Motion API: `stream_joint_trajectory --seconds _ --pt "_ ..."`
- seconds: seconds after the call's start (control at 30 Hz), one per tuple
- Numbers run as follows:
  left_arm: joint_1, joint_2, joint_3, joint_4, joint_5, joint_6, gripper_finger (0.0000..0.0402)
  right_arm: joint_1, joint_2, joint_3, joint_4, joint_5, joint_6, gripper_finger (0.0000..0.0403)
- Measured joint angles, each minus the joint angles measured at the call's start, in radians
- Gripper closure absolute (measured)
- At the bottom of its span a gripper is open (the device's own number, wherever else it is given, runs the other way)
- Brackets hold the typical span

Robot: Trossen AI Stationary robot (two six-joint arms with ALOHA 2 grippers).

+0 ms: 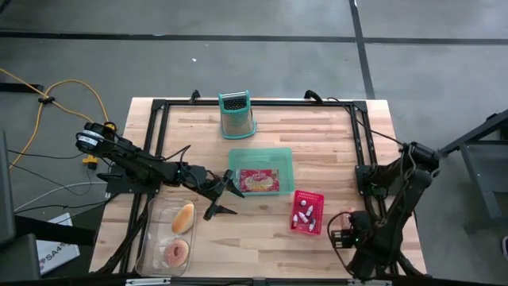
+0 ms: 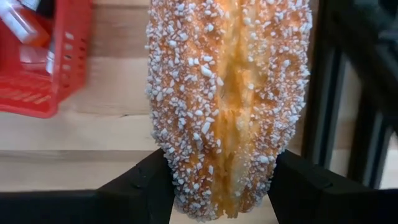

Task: Pick & Place Food Item
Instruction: Put the bread into the transparent bin

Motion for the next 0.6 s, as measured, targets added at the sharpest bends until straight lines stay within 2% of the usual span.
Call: stream_joint_trajectory --seconds 0.37,0.6 --pt "0.0 0.0 0.0 0.0 0.0 0.0 0.0107 -0.009 -0.073 0.0 -0.036 0.107 -0.058 0.02" --pt "0.0 0.0 0.0 0.0 0.0 0.0 0.0107 -0.041 -0.074 0.0 -0.01 0.2 -0.179 0.02"
